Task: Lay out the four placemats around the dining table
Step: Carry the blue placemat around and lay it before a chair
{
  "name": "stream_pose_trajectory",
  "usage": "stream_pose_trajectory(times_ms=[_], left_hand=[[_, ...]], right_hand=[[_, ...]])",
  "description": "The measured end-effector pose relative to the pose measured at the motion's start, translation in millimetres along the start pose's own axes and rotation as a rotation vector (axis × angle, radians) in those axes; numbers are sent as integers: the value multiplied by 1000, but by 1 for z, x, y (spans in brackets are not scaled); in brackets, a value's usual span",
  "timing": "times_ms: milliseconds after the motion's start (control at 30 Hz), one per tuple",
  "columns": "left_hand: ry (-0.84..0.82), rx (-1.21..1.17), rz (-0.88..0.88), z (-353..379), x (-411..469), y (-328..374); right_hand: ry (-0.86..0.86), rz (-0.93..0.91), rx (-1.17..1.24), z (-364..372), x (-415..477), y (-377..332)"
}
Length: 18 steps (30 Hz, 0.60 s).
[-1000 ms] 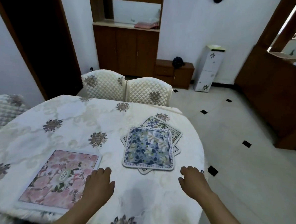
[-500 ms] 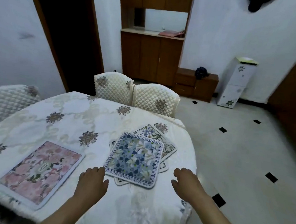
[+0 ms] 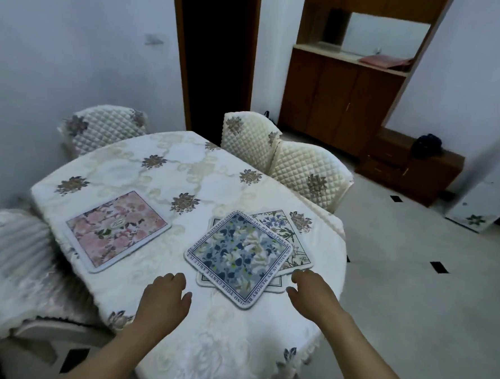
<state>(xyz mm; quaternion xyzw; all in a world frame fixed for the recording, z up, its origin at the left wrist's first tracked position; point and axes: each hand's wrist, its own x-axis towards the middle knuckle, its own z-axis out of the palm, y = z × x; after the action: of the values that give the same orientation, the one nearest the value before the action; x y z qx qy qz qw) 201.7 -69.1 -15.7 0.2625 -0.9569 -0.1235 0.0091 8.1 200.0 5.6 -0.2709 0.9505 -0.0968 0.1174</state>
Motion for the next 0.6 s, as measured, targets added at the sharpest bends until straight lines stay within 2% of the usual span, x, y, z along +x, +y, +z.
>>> stream_pose_trajectory(times_ms=[167,433,600], left_hand=[[40,-154,-58,10,-1,3],[-20,-239,-318,53,46,29],[-87,-404,-648,102,97,60]], right_hand=[[-71,-9,-6,7,20,4],[-213,-88,76,27,119,26],[-328,-154,136,45,231,50]])
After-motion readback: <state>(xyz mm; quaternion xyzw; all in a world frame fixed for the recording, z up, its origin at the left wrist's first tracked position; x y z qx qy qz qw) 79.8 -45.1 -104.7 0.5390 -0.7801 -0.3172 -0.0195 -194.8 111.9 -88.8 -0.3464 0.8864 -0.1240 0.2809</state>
